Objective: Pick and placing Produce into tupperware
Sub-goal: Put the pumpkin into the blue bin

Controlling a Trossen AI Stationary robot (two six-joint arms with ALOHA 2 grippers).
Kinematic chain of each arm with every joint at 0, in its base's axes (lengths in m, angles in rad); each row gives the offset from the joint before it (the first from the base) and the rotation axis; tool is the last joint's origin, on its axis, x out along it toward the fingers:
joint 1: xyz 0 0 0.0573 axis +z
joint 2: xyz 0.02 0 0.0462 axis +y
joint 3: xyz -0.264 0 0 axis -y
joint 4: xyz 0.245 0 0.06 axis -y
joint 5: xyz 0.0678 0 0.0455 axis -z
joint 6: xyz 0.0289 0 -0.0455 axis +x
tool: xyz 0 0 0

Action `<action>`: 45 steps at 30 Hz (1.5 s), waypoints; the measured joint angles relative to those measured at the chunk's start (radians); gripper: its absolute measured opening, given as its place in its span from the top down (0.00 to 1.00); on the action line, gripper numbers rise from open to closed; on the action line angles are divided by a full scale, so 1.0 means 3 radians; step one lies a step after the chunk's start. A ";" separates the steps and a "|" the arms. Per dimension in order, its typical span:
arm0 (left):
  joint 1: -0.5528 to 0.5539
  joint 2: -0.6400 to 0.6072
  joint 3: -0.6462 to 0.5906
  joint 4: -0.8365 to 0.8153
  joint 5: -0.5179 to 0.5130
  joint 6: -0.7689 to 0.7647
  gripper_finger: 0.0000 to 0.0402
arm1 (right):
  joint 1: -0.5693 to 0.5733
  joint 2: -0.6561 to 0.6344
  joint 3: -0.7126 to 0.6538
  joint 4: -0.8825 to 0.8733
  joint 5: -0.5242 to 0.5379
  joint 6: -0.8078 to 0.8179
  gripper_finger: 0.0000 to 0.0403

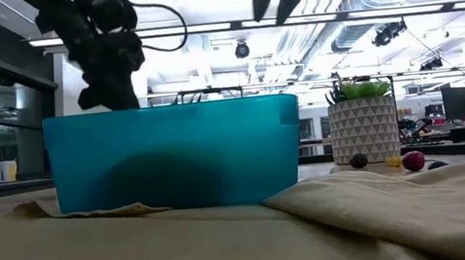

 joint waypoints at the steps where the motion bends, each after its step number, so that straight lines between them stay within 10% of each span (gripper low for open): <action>1: 0.0000 0.0000 0.0068 -0.0050 -0.0087 0.0019 0.65 | 0.0000 -0.0009 0.0000 -0.0059 0.0028 0.0024 0.29; 10: 0.0000 0.0143 0.0969 -0.0593 -0.0338 -0.0244 0.46 | -0.0041 -0.0032 -0.0064 -0.0402 0.0288 -0.0194 0.29; 21: 0.0000 0.1080 0.2112 -0.1530 -0.0507 -0.0738 0.50 | -0.0385 -0.0753 -0.0678 0.0186 -0.0221 -0.1174 0.29; 33: -0.0003 0.1456 0.2154 -0.1645 -0.0790 -0.1501 0.54 | -0.0519 -0.2062 -0.2068 0.0997 -0.0824 -0.1451 0.29; 45: -0.0003 0.1857 0.2154 -0.1766 -0.0694 -0.1957 0.51 | -0.0519 -0.2268 -0.2294 0.1071 -0.1042 -0.1683 0.29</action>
